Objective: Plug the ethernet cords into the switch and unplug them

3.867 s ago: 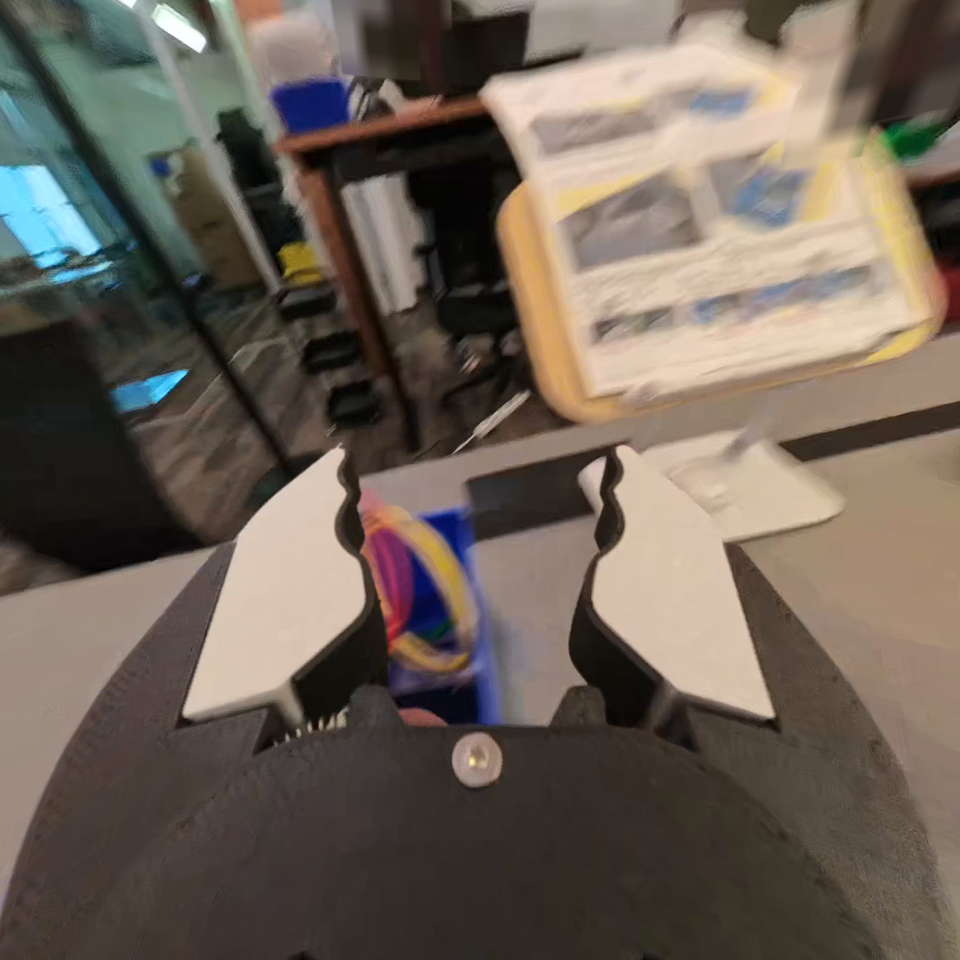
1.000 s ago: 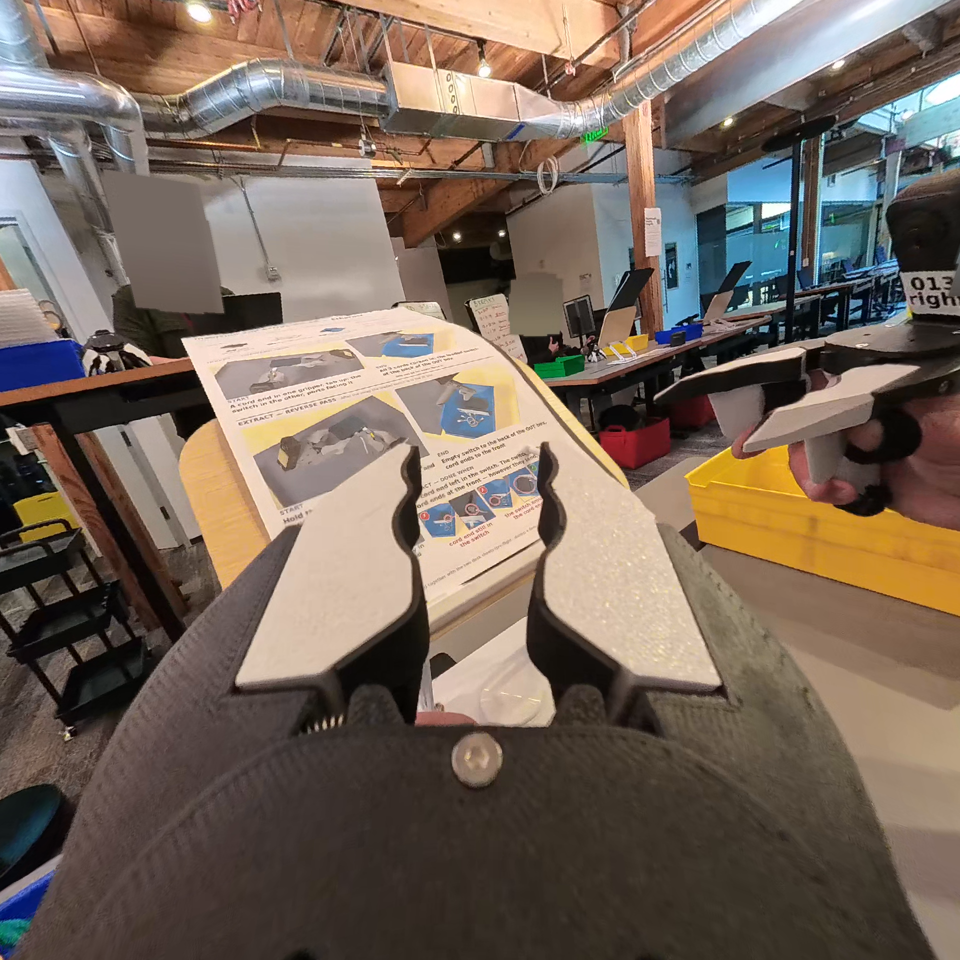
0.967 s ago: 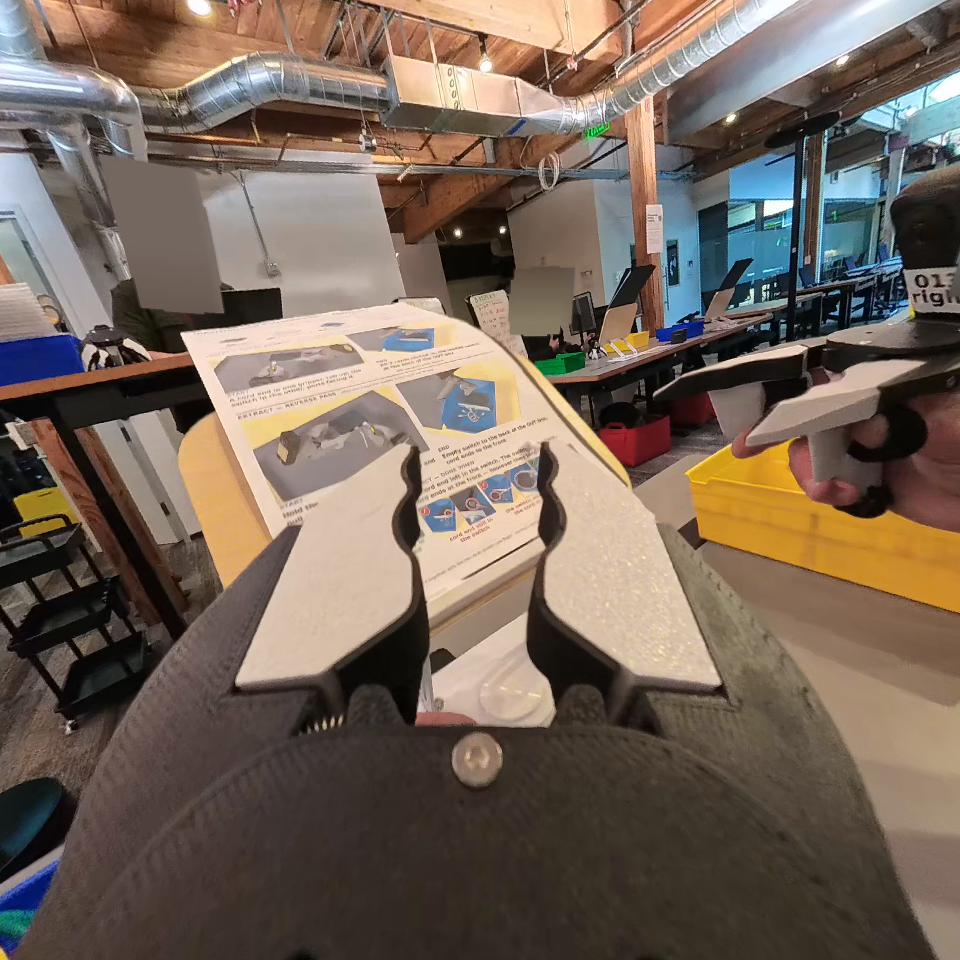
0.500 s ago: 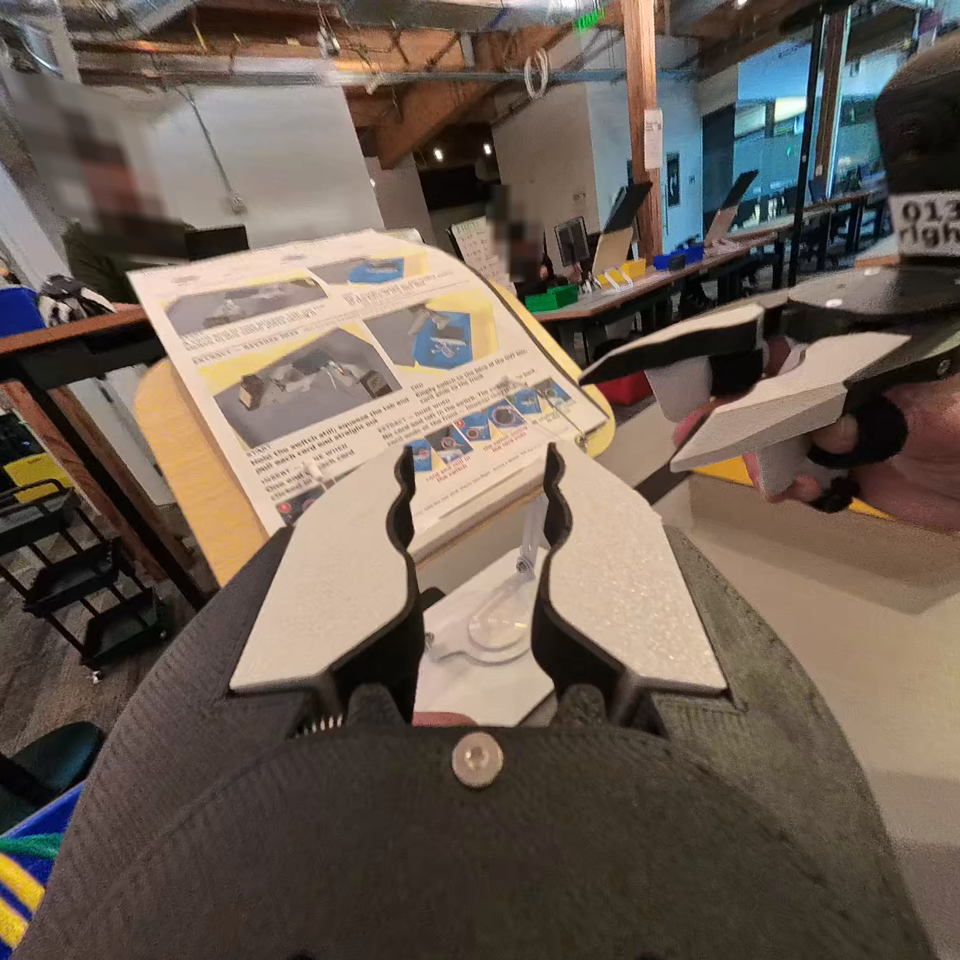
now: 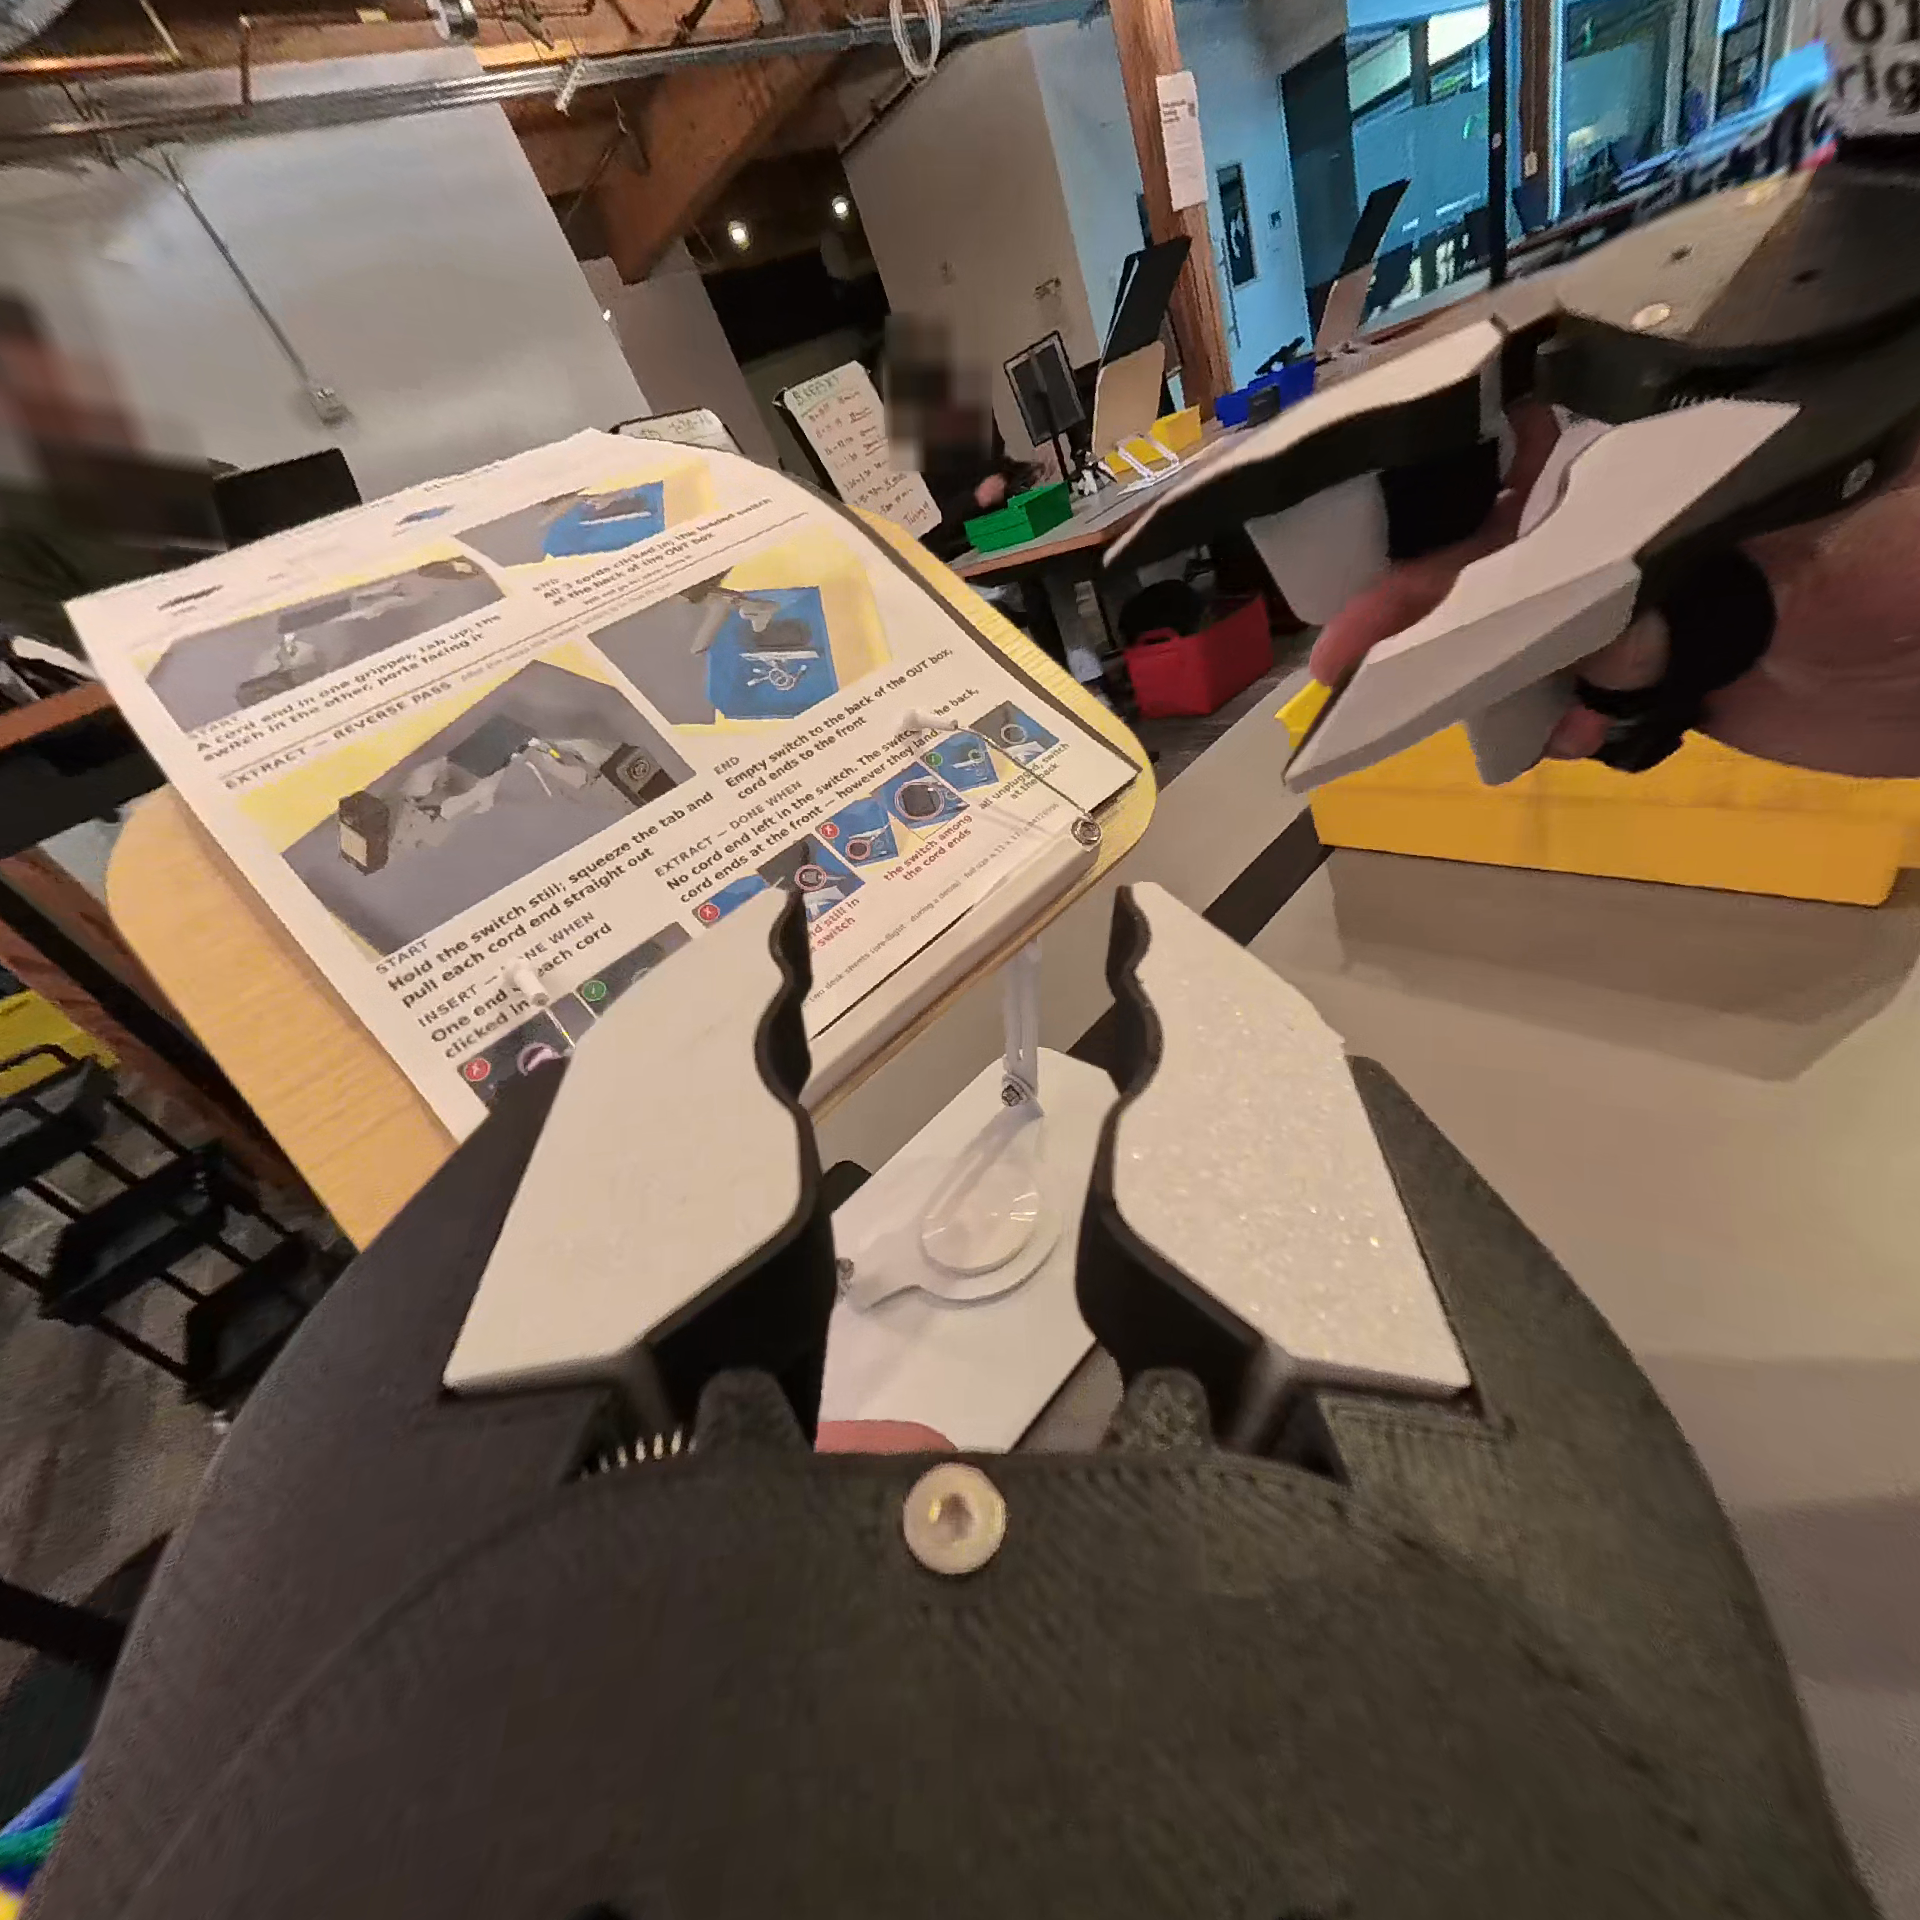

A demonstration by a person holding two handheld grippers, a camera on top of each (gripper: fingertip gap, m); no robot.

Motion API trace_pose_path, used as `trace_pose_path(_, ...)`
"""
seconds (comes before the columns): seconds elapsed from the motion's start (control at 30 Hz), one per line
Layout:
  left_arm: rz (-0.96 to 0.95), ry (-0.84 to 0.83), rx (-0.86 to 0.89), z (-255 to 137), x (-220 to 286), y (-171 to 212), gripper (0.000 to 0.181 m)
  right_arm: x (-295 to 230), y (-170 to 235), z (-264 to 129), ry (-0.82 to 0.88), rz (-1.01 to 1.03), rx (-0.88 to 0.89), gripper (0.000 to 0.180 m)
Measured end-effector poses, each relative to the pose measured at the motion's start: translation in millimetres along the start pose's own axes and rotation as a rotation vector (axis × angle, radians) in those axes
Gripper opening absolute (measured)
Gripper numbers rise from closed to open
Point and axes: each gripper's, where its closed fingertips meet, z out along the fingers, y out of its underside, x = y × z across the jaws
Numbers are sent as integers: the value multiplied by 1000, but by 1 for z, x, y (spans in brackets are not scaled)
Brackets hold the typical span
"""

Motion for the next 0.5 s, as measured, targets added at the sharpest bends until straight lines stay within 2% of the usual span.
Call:
trace_pose_path(0.1, -13, -19, 19, -12, -16, -10, 58, -9, 0, 7, -15, -11, -9, 106)
trace_pose_path(0.2, 80, -137, 15, -44, -55, -27, 60, -20, -1, 14, -31, -32, -16, 105)
trace_pose_path(0.27, 76, -228, -23, -71, -90, -27, 61, -24, 2, 19, -42, -31, -18, 102)
trace_pose_path(0.5, -31, -477, -115, -161, -191, 12, 57, -31, 22, 36, -98, 45, -34, 99)
